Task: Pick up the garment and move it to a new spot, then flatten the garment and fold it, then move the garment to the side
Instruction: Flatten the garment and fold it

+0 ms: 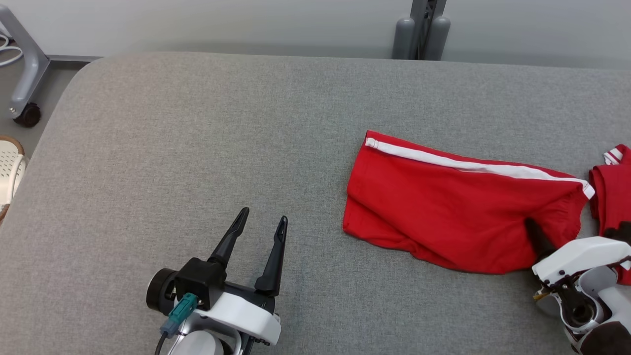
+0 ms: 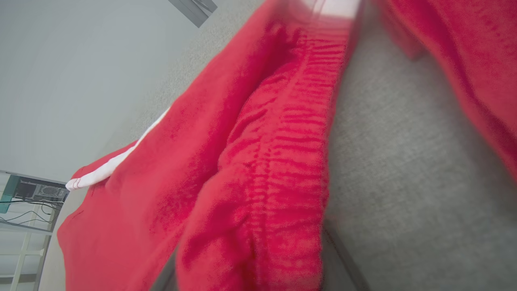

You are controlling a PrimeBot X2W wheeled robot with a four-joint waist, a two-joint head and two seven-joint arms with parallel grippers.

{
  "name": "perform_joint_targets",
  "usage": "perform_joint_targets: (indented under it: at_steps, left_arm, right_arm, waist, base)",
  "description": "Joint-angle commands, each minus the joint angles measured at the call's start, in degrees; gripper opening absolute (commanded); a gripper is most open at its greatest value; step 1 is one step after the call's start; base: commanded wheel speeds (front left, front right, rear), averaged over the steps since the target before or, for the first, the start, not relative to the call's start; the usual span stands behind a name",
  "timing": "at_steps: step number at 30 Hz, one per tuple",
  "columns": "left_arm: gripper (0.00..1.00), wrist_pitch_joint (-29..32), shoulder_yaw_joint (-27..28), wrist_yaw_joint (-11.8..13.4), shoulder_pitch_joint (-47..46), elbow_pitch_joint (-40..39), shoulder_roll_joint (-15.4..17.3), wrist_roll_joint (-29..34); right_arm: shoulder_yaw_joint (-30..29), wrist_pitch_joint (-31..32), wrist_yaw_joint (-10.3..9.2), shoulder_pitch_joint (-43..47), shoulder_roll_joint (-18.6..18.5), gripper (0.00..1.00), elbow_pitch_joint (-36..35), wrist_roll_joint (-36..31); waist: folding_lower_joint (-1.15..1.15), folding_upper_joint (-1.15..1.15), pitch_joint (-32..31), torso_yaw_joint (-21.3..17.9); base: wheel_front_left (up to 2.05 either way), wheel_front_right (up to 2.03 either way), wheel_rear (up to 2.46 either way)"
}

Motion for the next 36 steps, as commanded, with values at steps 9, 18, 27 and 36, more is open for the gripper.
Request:
perform_joint_targets:
  at_steps: [9, 18, 27, 36]
  left_arm:
    - [1.00, -0.25, 0.35, 0.33, 0.56, 0.64, 0.24, -0.87]
    - [1.00, -0.25, -0.14, 0.47, 2.05, 1.74, 0.25, -1.89]
    - [1.00, -0.25, 0.02, 0.63, 3.54, 2.12, 0.25, -2.46]
    - [1.00, -0.25, -0.45, 0.89, 3.60, 2.37, 0.25, -3.09]
  right_arm:
    - [4.88, -2.98, -0.11, 0.14, -0.13, 0.00, 6.35, -3.54]
    - [11.69, -5.52, -0.03, -2.36, -1.00, 0.00, 11.43, -10.29]
    - [17.57, -6.84, -0.03, -5.22, -1.31, 0.00, 15.72, -16.70]
    - [21.43, -8.26, -0.03, -9.09, 0.52, 0.00, 19.91, -22.35]
  waist:
    - [0.00, 0.00, -2.82, -1.20]
    - [0.00, 0.00, -6.72, -1.77]
    - [0.00, 0.00, -8.75, -1.54]
    - [0.00, 0.00, -9.60, -1.05]
  base:
    - [0.00, 0.00, 0.00]
    - [0.00, 0.00, 0.00]
    - [0.00, 0.00, 0.00]
    - [0.00, 0.00, 0.00]
